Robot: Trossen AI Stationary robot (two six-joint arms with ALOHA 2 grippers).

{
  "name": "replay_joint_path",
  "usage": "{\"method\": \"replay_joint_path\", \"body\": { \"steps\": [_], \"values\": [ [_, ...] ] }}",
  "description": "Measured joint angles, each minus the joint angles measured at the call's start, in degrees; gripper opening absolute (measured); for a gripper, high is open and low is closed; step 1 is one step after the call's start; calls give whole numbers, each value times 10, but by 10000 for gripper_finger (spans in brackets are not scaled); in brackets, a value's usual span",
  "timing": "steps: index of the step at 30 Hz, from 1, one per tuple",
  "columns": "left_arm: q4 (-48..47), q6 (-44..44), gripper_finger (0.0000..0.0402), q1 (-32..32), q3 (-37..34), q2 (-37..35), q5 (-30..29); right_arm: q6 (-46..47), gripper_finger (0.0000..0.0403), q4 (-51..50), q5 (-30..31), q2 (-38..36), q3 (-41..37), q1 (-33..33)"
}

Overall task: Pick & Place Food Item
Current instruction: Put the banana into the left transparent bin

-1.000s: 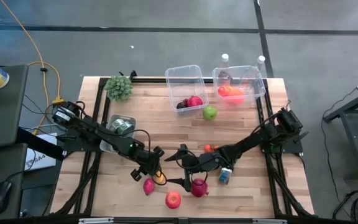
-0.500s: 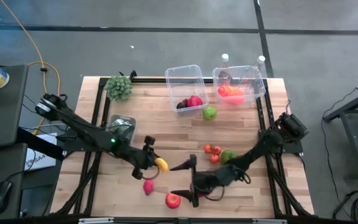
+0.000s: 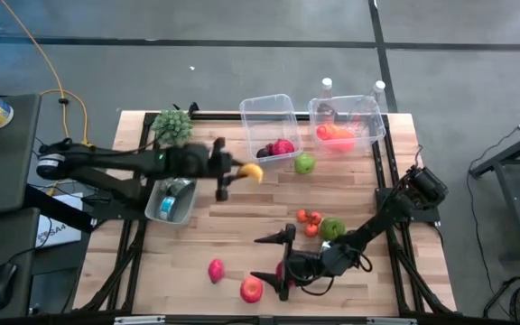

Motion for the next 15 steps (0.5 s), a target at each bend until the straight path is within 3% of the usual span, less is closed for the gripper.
{"method": "replay_joint_path", "body": {
  "steps": [8, 11, 15],
  "values": [
    [129, -47, 121, 181, 27, 84, 139, -49, 375, 0, 2, 0, 0, -4],
    [204, -87, 125, 212, 27, 120, 185, -51, 375, -1, 15, 0, 0, -10],
    [270, -133, 143, 229, 27, 161, 187, -51, 375, -6, 19, 0, 0, -13]
  ]
}}
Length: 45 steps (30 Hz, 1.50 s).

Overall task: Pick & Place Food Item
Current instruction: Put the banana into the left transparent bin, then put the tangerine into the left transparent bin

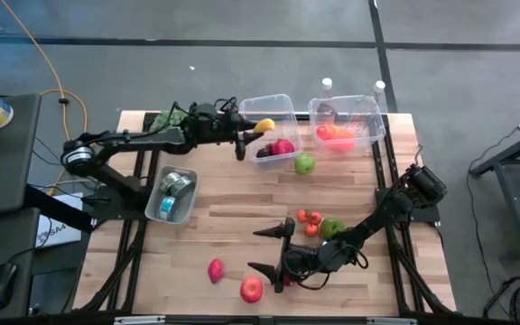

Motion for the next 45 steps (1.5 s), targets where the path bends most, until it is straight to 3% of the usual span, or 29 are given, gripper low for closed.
{"method": "replay_joint_path", "body": {
  "steps": [8, 16, 19, 23, 29, 34, 39, 42, 45],
  "values": [
    [-8, -1, 161, 2, 1, 33, -51, 5, 375, -18, -1, 0, 0, 9],
    [-42, 24, 162, 6, 0, 27, -60, 15, 375, -18, -2, 0, 0, 17],
    [-73, 35, 162, 6, 0, -3, -33, 37, 375, -18, 2, 0, 0, 17],
    [-178, 69, 163, 6, 0, -72, 24, 87, 375, -33, 9, 0, 0, 17],
    [-455, 59, 163, 5, 0, -179, 82, 245, 375, -84, -4, 0, 0, 18],
    [-630, 73, 163, -16, 0, -225, 93, 315, 375, -95, -15, 0, 0, 13],
    [-643, 45, 163, -67, -19, -262, 125, 322, 375, -73, -27, 0, 0, 8],
    [-629, 27, 163, -106, -32, -282, 106, 321, 375, -66, -41, 0, 0, 2],
    [-607, -2, 163, -150, -47, -298, 90, 322, 375, -67, -3, 0, 0, -2]
  ]
}}
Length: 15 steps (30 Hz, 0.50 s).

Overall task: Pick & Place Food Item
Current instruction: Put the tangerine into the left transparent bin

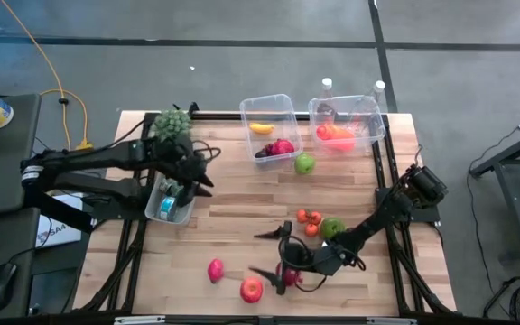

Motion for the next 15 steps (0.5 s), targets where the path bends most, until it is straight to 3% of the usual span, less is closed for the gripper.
{"method": "replay_joint_path", "body": {
  "steps": [5, 8, 15],
  "values": [
    [52, -41, 163, -83, -45, -20, -9, 37, 375, -26, 225, -18, 0, 15],
    [79, -75, 163, -127, -80, -29, -27, 23, 375, -62, 321, -47, 1, 36],
    [88, -177, 163, -211, -104, -59, -56, 28, 375, -164, 356, -63, 0, 54]
  ]
}}
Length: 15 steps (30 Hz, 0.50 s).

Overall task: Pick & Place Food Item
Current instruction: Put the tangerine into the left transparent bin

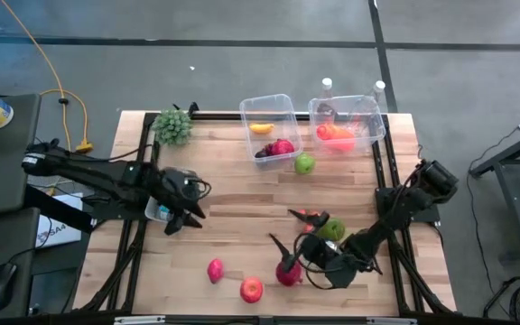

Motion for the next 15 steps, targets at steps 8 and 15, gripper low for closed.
{"method": "replay_joint_path", "body": {
  "steps": [8, 15],
  "values": [
    [-1, -61, 163, -99, 0, -28, -135, 324, 375, -256, -95, -2, 0, -38],
    [-3, -94, 163, -180, 0, -29, -157, 396, 352, -442, -111, -2, 0, -44]
  ]
}}
